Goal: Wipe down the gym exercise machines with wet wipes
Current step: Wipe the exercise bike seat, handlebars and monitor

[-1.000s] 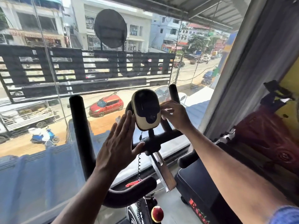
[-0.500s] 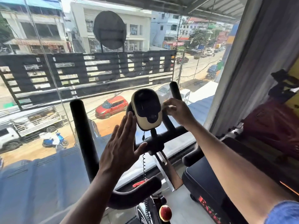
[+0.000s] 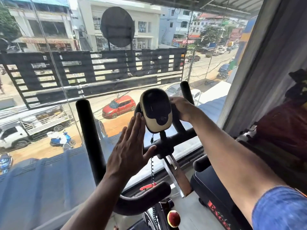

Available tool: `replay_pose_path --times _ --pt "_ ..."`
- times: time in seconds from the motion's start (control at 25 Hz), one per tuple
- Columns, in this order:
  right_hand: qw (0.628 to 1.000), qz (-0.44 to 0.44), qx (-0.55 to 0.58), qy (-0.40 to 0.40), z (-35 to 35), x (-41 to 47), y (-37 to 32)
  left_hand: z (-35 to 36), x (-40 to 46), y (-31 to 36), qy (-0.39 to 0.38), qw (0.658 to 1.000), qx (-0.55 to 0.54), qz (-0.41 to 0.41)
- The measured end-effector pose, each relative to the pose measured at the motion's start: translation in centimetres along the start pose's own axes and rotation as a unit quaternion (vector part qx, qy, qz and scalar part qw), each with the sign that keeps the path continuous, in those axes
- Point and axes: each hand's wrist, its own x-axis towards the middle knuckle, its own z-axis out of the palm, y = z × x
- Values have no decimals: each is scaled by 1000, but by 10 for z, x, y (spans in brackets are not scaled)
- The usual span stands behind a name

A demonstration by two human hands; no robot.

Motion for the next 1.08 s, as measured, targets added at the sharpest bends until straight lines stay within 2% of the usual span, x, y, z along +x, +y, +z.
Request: replay_pose_path --times 0.16,0.28,0.52,0.6,0.72,0.8,0.88,1.08 --pt "1000 1 -10 30 15 7 -23 0 -2 -1 -5 1000 4 -1" --pt "999 18 5 -30 9 6 -14 -1 -1 -2 -8 1000 5 -1" --pt "998 41 -7 -42 -7 -17 28 0 -1 -4 4 1000 -20 7" --pt "996 55 -19 -75 -9 -30 29 1 -1 -4 6 1000 -20 9" --pt "994 68 -53 -68 -15 -33 26 2 -1 -4 4 1000 -18 7" --pt "997 33 -60 -38 -18 -31 26 1 -2 -4 3 1000 -21 7" --pt "996 -41 -82 12 -11 -27 17 1 -1 -4 8 1000 -25 8" --pt "963 -218 -109 115 23 -16 -6 0 -1 -4 9 999 -40 13"
